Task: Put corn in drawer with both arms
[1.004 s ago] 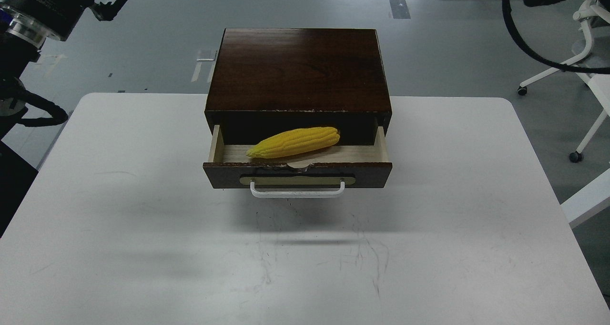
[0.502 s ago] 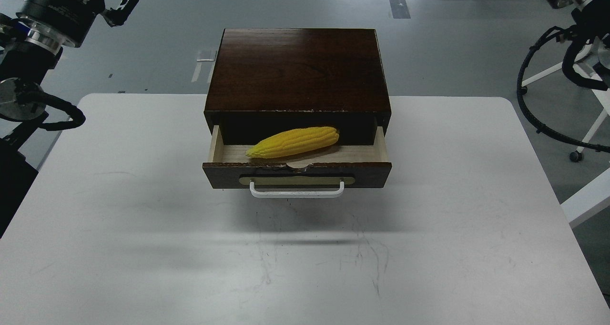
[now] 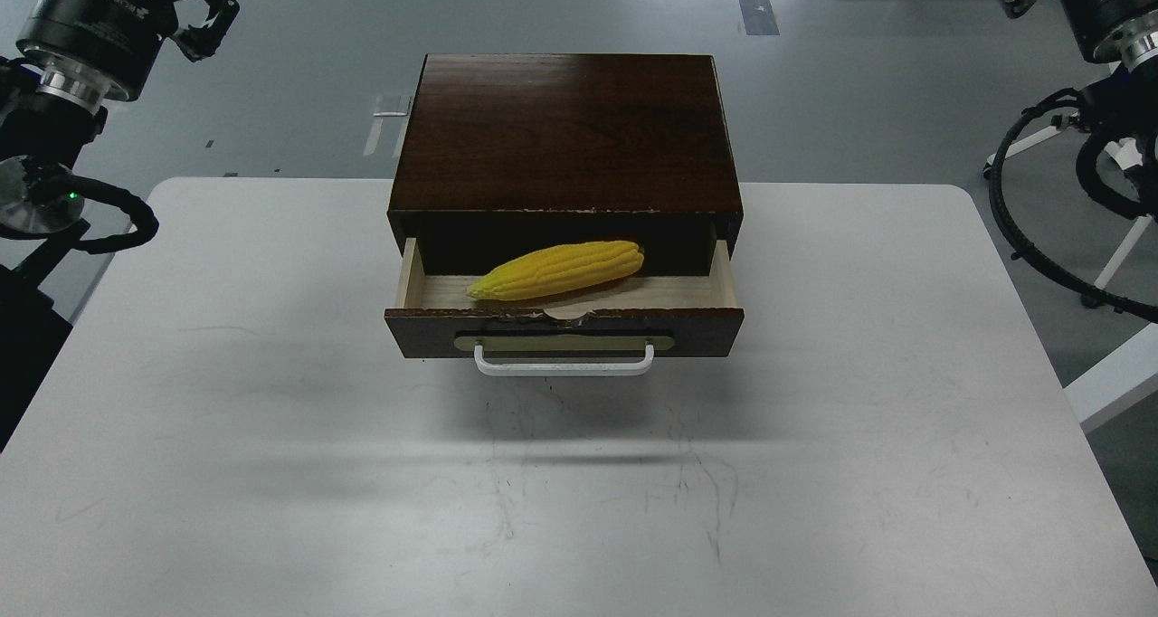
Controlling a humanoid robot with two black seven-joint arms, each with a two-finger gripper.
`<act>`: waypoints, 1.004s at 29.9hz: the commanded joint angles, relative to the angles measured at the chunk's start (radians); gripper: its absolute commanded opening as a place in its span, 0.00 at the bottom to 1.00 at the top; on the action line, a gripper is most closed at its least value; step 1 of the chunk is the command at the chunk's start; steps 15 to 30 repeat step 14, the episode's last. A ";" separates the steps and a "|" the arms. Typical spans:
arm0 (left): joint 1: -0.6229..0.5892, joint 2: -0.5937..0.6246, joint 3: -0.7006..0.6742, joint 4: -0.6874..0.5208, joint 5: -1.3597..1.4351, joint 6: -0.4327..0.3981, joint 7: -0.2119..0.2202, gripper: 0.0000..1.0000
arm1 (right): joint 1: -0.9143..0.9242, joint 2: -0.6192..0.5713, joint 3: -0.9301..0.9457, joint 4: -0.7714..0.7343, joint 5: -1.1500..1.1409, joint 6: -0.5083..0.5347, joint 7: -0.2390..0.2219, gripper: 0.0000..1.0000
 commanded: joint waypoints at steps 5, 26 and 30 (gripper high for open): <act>0.010 -0.037 -0.017 0.065 -0.065 0.000 0.062 0.98 | -0.011 0.006 -0.010 -0.002 -0.005 0.012 0.002 1.00; 0.004 -0.108 -0.071 0.148 -0.065 0.000 0.124 0.98 | -0.019 0.035 0.004 -0.002 -0.005 0.019 0.003 1.00; 0.004 -0.108 -0.071 0.148 -0.065 0.000 0.124 0.98 | -0.019 0.035 0.004 -0.002 -0.005 0.019 0.003 1.00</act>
